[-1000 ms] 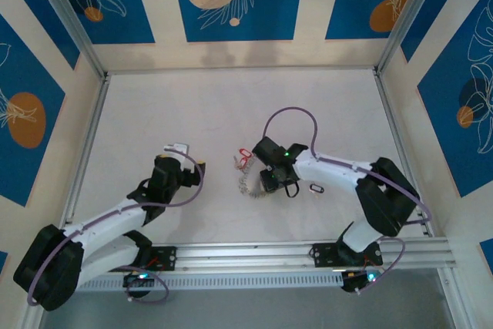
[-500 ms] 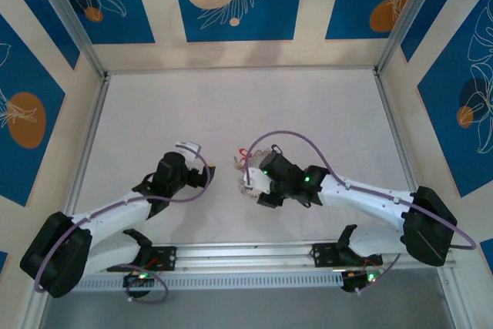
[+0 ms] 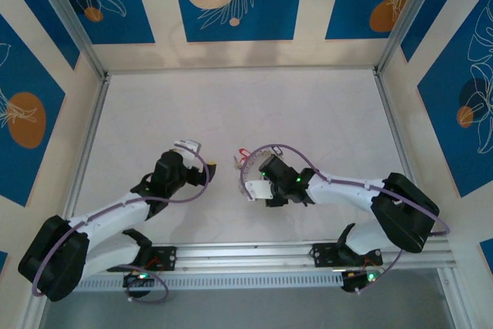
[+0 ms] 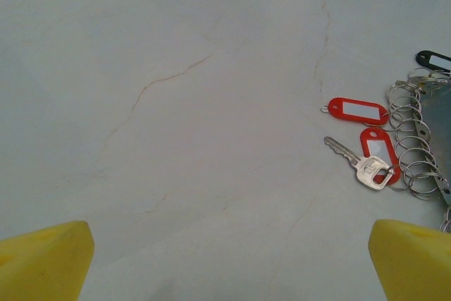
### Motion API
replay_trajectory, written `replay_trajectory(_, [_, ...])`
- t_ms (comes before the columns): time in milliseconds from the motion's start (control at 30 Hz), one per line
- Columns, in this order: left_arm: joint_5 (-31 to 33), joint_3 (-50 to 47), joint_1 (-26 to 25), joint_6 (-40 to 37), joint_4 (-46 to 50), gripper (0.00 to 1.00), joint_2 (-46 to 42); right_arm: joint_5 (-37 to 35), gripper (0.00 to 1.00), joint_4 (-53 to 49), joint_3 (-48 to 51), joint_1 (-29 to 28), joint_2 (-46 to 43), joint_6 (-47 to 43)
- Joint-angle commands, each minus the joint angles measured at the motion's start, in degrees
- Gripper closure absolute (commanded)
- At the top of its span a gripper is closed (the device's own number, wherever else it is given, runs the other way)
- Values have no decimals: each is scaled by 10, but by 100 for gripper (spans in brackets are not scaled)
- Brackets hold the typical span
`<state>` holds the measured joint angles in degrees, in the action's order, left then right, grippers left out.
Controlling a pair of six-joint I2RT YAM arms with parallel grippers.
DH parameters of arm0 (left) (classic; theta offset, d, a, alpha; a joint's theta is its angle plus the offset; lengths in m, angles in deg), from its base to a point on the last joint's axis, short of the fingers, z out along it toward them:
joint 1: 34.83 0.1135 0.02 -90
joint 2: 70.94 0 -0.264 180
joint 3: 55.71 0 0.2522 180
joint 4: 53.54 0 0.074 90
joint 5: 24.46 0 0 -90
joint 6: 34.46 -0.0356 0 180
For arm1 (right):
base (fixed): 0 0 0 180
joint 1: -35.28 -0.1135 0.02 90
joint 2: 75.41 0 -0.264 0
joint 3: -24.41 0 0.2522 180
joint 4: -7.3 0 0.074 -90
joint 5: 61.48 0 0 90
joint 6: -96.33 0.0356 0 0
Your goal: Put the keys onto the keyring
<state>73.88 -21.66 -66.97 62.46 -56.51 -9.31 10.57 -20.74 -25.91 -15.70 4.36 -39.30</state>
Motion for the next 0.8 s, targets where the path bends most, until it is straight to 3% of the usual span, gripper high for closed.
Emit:
replay_trajectory(0, [-14,-9,10,-6,-15,0,-12,48,46,55,18,1,15,-24])
replay_trajectory(100, [-18,-8,10,-7,-15,0,-11,14,48,103,29,-2,39,-28])
replay_trajectory(200, [-17,-10,12,-6,-15,0,-16,-25,57,129,37,-8,52,-40])
replay_trajectory(500, [-20,-14,12,-7,-16,0,-22,-75,74,180,63,-20,4,-50])
replay_trajectory(767, [-19,-15,13,-7,-16,0,-24,-32,79,190,72,-2,-44,-2])
